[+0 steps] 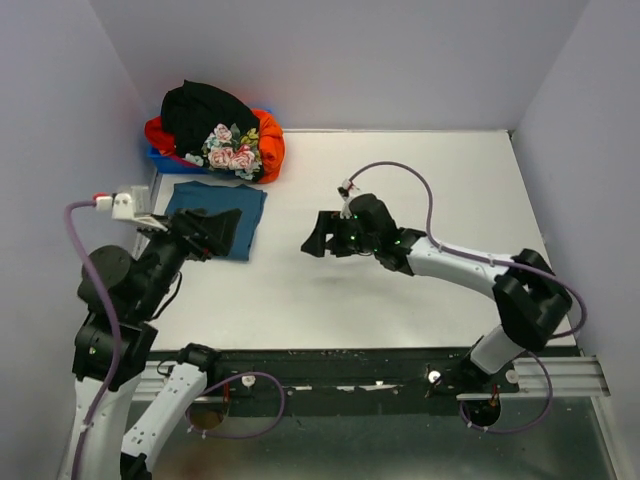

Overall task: Fold and stack the t-shirts
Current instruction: Put the neatly folded tshirt into the corner of the board with the right arm

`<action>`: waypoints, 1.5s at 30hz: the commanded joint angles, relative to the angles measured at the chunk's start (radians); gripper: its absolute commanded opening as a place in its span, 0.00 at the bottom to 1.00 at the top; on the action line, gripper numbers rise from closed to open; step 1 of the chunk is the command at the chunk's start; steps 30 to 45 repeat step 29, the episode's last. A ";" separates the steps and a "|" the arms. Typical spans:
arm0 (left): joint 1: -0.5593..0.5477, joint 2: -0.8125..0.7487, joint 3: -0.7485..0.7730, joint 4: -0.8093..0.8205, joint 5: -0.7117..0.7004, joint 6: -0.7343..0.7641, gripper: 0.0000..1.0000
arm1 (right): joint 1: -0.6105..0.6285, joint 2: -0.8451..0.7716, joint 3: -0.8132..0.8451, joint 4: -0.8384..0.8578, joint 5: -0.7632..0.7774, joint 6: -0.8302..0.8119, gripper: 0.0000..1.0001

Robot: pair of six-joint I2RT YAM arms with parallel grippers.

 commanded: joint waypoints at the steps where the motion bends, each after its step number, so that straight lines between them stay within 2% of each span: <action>1: -0.003 0.075 -0.103 -0.039 0.085 0.010 0.99 | -0.004 -0.222 -0.132 -0.029 0.055 -0.066 0.87; 7: -0.003 0.141 -0.225 -0.028 0.077 0.021 0.99 | -0.004 -0.572 -0.299 -0.106 0.123 -0.174 0.88; 12: -0.003 0.190 -0.256 -0.016 0.041 0.052 0.99 | -0.004 -0.702 -0.352 -0.149 0.192 -0.251 0.89; 21: -0.002 0.242 -0.307 0.051 0.027 0.070 0.99 | -0.004 -0.724 -0.402 -0.091 0.224 -0.247 0.89; 29: -0.003 0.247 -0.344 0.070 0.024 0.020 0.99 | -0.004 -0.761 -0.476 -0.003 0.201 -0.247 0.88; 45: -0.003 0.247 -0.344 0.070 0.024 0.020 0.99 | -0.004 -0.761 -0.476 -0.003 0.201 -0.247 0.88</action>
